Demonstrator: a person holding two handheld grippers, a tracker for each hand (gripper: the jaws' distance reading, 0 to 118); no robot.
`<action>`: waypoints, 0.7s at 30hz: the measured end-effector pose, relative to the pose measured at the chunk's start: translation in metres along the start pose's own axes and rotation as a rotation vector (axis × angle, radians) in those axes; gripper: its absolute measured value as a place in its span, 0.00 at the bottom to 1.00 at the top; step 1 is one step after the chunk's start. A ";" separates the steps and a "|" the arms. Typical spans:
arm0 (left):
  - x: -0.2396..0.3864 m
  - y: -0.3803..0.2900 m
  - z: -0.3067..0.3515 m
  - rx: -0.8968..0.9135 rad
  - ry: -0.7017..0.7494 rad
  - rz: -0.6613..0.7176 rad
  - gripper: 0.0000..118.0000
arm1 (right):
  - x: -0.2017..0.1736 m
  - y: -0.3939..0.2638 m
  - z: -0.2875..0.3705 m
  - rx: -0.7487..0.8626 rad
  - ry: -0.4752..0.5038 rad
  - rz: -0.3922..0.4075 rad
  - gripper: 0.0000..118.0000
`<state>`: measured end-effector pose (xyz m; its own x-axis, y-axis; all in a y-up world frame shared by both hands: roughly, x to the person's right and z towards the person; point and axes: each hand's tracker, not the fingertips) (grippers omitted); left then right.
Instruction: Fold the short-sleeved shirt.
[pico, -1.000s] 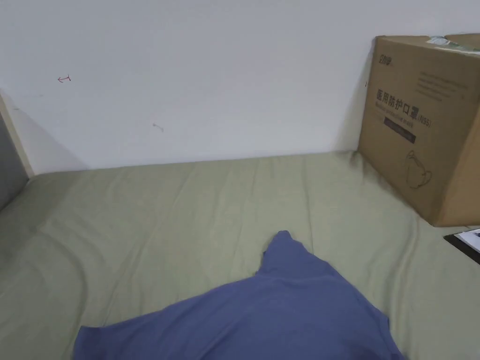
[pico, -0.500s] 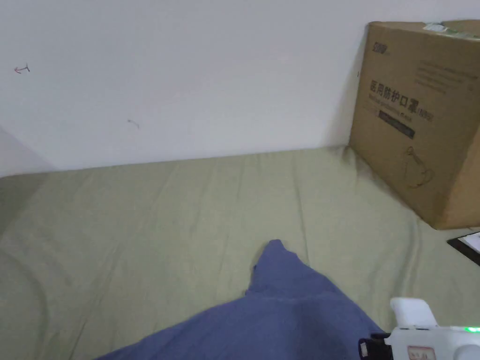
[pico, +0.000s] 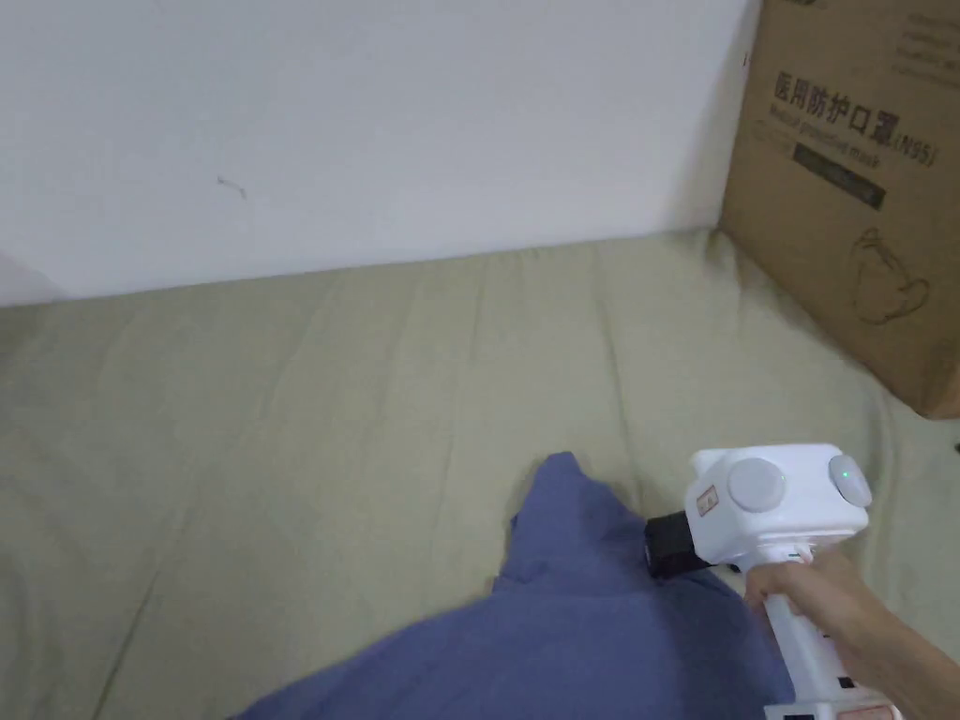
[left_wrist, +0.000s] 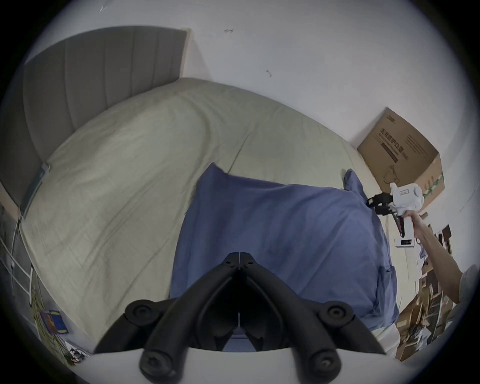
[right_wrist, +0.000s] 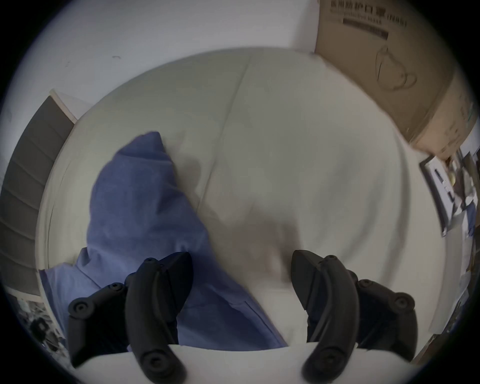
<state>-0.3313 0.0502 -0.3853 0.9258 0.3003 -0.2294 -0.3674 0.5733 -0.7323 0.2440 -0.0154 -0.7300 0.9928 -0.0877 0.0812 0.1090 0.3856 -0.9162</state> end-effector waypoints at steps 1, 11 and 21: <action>-0.001 -0.001 -0.001 -0.009 0.018 -0.007 0.00 | -0.003 -0.005 0.004 0.038 -0.026 0.018 0.70; 0.009 0.017 -0.019 -0.071 0.050 -0.106 0.03 | -0.007 -0.010 0.029 0.032 0.037 0.039 0.02; -0.008 0.113 -0.104 -0.184 0.147 -0.173 0.92 | -0.015 -0.024 0.033 0.039 0.043 -0.006 0.02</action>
<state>-0.3712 0.0335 -0.5330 0.9811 0.0891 -0.1715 -0.1933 0.4547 -0.8694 0.2279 0.0066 -0.6960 0.9892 -0.1293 0.0693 0.1179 0.4200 -0.8998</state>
